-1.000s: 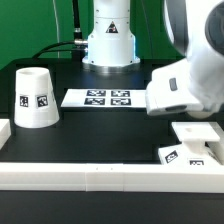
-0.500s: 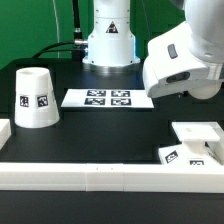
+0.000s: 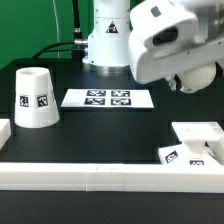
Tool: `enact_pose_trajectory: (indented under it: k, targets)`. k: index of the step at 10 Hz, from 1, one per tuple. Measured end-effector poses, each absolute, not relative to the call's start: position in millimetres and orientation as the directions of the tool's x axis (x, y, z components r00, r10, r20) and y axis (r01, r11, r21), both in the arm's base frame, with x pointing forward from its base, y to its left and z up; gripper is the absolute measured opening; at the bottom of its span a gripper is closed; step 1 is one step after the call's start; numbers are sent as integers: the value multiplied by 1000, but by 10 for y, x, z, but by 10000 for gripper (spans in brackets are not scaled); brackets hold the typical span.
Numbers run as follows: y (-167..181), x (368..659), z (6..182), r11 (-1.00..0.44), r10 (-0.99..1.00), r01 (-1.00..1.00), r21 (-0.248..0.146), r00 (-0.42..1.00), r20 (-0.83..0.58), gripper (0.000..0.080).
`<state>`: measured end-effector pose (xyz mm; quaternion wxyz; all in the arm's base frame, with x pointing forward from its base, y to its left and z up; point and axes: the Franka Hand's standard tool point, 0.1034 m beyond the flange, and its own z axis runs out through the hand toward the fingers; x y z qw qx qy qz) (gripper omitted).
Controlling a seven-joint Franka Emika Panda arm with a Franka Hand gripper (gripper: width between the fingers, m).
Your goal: Assemble lamp
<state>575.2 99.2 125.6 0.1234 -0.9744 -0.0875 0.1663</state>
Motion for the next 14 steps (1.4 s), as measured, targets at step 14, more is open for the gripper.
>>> enact_pose_trajectory:
  k: [14]
  targets:
    - [743, 6294, 1464, -974, 177, 211, -80, 933, 314, 576]
